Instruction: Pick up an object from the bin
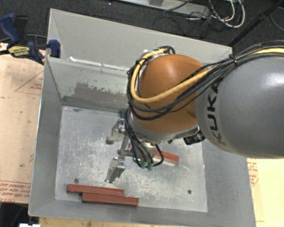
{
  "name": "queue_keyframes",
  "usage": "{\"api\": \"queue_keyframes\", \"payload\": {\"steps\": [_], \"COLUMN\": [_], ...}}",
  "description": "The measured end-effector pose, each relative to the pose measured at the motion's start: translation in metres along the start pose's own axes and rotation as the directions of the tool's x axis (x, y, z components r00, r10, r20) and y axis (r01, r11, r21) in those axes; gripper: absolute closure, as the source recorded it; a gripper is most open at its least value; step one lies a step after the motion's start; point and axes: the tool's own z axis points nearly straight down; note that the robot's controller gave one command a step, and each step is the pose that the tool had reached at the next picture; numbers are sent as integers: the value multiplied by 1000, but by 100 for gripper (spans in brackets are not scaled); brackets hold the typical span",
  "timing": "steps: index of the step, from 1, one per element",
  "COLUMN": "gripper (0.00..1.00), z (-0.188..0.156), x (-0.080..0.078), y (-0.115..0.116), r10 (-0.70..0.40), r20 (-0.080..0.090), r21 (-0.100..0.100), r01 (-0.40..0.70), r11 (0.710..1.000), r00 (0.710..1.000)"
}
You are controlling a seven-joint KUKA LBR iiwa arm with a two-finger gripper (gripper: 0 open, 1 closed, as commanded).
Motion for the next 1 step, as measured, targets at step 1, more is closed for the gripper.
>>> {"api": "queue_keyframes", "payload": {"steps": [1], "gripper": [0], "z": [-4], "x": [-2], "y": [-1], "r10": [3], "r20": [7], "r21": [-1], "r01": [-3], "r11": [1000], "r00": [1000]}}
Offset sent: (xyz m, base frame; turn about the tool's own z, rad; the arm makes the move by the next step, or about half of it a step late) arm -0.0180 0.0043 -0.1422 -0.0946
